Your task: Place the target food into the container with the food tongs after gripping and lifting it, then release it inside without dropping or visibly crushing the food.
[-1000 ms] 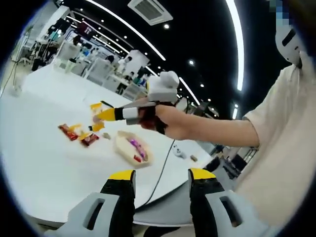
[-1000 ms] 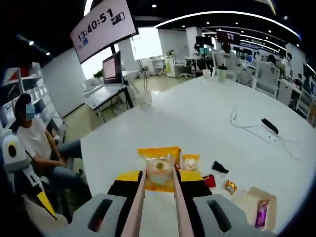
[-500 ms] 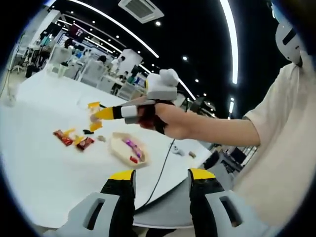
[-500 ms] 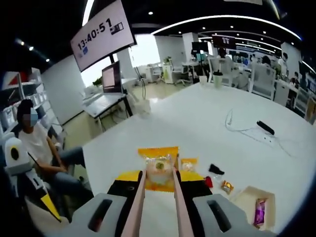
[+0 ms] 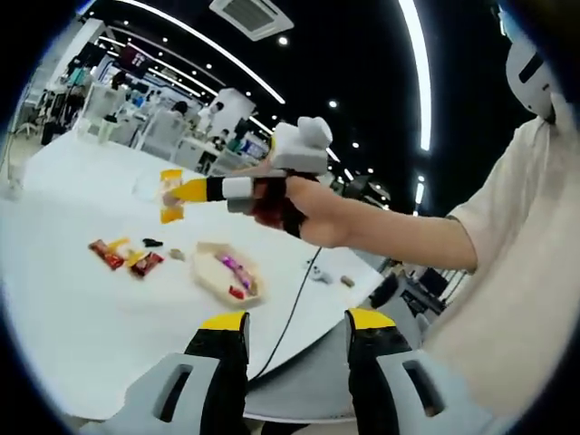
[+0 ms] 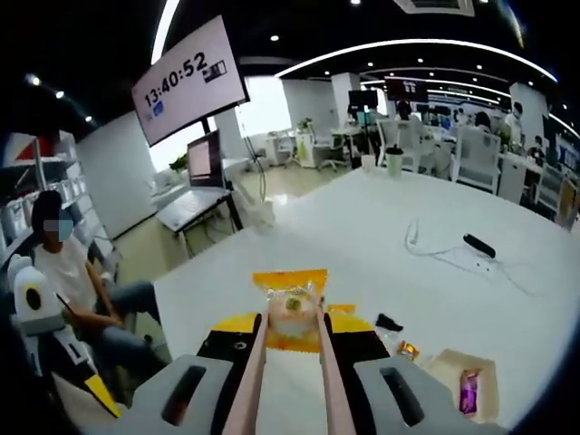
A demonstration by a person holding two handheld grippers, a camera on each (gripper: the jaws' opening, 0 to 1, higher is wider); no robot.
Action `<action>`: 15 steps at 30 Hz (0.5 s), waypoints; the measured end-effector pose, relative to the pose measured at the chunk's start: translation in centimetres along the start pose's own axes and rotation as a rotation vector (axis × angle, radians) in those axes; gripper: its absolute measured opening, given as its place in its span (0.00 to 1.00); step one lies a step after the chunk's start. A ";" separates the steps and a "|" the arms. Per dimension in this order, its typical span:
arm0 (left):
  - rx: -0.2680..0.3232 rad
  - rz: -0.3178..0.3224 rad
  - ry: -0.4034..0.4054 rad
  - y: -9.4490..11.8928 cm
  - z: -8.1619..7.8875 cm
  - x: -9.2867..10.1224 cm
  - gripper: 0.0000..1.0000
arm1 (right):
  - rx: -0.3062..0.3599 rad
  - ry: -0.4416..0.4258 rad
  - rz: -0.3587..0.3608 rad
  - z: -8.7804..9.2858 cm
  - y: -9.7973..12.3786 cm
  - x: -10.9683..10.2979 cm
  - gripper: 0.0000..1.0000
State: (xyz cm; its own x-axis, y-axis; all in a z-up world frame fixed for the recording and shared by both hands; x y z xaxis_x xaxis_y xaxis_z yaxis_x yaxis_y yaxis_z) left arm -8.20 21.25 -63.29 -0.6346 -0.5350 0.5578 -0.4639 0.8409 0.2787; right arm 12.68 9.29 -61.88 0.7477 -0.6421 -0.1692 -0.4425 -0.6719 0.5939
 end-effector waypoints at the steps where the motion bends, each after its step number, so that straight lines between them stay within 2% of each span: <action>1: 0.001 0.001 0.000 0.0 0.0 0.1 0.41 | 0.001 -0.001 0.000 0.2 0.1 -0.1 0.26; 7: -0.002 0.005 -0.010 -0.1 -0.1 0.3 0.41 | 0.003 -0.018 0.002 1.1 0.6 -0.4 0.26; 15: -0.008 0.006 -0.012 0.0 0.1 0.4 0.41 | 0.011 -0.032 0.010 1.4 1.3 -0.2 0.26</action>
State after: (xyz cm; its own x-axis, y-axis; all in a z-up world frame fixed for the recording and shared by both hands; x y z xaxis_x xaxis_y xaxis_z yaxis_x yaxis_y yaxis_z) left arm -8.52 21.02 -63.10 -0.6445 -0.5306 0.5505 -0.4552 0.8448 0.2813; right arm 11.20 8.00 -62.18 0.7273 -0.6599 -0.1886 -0.4555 -0.6696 0.5867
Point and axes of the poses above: the point that each gripper's makers call its tool centre point, and the gripper's own axes: y roughly backward along the fingers, x roughly to its right, z roughly out of its underside, the point moved 9 cm from there along y, roughly backward along the fingers, and after that the axes turned 7 degrees about -x, right-handed, at the moved point
